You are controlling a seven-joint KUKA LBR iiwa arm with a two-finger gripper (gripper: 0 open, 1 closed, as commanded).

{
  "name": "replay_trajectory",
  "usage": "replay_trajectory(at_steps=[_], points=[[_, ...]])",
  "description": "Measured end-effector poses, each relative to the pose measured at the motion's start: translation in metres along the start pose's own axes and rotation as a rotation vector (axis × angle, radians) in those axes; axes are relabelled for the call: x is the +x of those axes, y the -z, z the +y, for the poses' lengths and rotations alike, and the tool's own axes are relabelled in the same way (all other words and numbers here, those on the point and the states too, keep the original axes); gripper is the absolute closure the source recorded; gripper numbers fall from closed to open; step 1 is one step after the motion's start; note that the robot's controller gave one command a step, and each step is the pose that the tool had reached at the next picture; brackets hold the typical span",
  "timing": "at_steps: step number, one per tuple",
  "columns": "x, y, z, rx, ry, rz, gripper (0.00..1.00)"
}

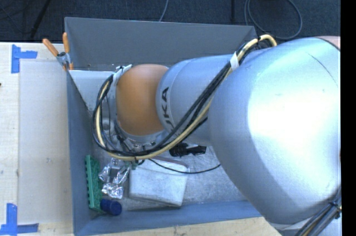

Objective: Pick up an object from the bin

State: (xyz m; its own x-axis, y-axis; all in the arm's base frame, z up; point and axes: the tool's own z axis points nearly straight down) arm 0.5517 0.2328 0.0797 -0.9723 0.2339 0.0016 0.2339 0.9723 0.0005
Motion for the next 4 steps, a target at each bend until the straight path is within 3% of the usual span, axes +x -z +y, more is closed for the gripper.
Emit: replay_trajectory(at_steps=[1, 3, 4], points=[[0.001, 0.002, 0.001, 0.000, 0.000, 0.004, 1.00], [-0.001, 0.037, 0.001, 0.000, -0.003, -0.001, 1.00], [-0.002, 0.108, 0.001, -0.004, -0.002, -0.007, 1.00]])
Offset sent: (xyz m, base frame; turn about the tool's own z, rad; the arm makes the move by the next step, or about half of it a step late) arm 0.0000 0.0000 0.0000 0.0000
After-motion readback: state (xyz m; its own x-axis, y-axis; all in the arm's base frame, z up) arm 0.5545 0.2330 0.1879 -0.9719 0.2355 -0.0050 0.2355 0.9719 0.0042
